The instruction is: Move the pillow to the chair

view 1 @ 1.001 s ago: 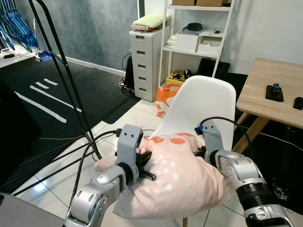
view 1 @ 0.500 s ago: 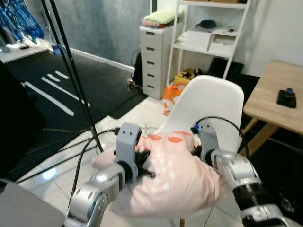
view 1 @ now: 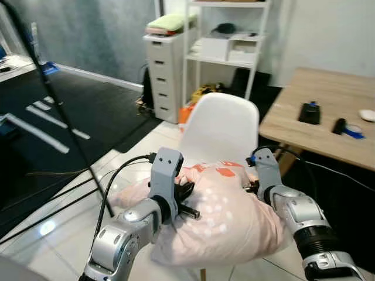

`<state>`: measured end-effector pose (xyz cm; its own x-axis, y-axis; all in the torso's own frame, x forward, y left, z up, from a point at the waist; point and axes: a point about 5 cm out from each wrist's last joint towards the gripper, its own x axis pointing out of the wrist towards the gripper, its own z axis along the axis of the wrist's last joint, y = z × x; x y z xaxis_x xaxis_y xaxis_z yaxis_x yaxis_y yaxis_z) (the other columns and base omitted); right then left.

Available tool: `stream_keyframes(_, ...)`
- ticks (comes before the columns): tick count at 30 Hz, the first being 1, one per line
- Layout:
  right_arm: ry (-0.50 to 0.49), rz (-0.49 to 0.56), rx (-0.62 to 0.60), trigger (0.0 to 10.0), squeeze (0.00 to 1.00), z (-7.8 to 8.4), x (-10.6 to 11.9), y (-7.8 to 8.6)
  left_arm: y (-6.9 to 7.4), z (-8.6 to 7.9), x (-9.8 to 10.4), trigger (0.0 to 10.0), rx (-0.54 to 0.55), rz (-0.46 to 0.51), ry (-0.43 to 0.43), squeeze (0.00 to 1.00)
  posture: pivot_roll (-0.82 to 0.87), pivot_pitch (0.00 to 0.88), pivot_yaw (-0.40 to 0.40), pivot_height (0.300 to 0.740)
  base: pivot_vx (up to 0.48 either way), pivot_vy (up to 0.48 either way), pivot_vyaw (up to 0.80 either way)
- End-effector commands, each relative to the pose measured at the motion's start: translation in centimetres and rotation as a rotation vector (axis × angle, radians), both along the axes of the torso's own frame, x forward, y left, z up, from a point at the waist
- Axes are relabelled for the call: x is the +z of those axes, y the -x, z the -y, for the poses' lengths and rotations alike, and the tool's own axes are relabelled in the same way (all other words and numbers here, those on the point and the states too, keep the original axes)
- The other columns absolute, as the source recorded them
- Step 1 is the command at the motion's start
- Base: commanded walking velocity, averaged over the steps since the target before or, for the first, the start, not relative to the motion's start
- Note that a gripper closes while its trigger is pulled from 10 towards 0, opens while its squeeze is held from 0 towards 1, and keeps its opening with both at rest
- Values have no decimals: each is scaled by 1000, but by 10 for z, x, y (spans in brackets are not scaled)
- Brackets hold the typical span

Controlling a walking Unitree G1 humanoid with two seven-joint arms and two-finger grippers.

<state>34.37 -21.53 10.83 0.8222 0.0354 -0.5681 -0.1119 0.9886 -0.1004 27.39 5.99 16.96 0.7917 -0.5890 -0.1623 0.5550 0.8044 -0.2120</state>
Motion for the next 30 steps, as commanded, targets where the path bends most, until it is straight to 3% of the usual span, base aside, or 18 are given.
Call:
stream_keyframes(1, -18, 63, 15, 10000, 0, -7, 11, -7, -3, 3, 13, 10000, -26, 72, 29, 0, -218, 33, 42, 740, 0, 0, -750)
stream_keyframes(18, -4, 114, -4, 10000, 0, -5, 14, -12, -12, -7, 16, 10000, 70, 110, 45, 0, -222, 22, 42, 740, 0, 0, -739)
stream_keyframes(25, -4, 134, -9, 10000, 0, -5, 16, -13, -15, -8, 17, 10000, 96, 131, 33, 0, -223, 18, 43, 740, 0, 0, 0)
stream_keyframes(30, -11, 141, -7, 10000, 0, -7, 17, -13, -15, -6, 16, 10000, 92, 152, 1, 0, -225, 18, 47, 740, 0, 335, 0)
